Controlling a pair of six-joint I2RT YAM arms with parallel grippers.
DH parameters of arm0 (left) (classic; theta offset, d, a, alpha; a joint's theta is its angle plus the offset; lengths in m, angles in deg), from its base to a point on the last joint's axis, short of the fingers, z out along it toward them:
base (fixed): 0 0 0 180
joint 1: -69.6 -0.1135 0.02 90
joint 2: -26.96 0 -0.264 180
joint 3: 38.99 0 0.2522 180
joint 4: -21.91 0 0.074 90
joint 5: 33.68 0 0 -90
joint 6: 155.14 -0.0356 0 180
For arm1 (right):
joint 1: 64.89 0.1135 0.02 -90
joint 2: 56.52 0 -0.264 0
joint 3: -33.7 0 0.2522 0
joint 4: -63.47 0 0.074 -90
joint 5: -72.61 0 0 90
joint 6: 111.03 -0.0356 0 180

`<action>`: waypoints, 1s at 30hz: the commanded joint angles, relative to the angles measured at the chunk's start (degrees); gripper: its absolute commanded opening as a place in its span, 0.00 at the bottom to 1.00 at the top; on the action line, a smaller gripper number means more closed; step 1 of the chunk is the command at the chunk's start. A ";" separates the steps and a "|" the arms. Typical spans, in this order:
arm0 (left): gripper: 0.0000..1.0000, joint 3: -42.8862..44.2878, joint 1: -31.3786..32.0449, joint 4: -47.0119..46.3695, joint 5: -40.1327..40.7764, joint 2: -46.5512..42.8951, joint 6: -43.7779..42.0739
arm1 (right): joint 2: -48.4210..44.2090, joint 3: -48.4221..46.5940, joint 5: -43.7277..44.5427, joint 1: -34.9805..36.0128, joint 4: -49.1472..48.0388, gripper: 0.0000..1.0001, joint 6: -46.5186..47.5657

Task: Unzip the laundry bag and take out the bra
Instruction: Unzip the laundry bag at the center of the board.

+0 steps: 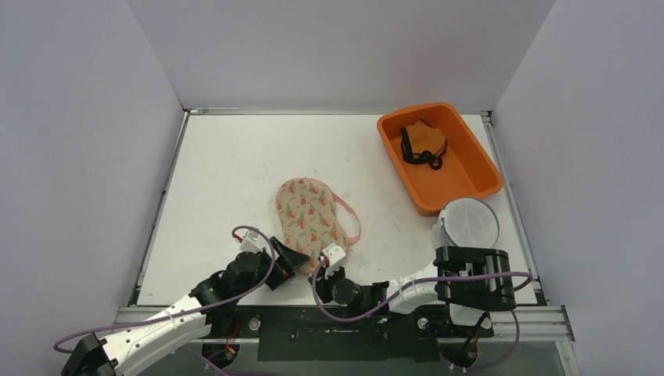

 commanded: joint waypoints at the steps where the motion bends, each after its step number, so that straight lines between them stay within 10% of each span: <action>1: 0.95 -0.63 0.36 -7.57 1.12 3.38 4.46 | 0.92 -1.92 -2.57 -0.51 -8.20 0.05 0.25; 8: 0.79 -1.56 0.46 -8.12 3.19 5.70 7.99 | -0.31 1.11 -0.73 -0.47 -13.39 0.05 -1.31; 23: 0.10 0.06 0.47 -2.30 8.85 4.67 8.86 | -1.33 2.60 1.35 0.38 -9.91 0.05 -2.83; 30: 0.00 2.87 0.05 -2.51 8.71 7.11 3.66 | -4.82 3.28 4.18 0.81 -0.79 0.05 -4.28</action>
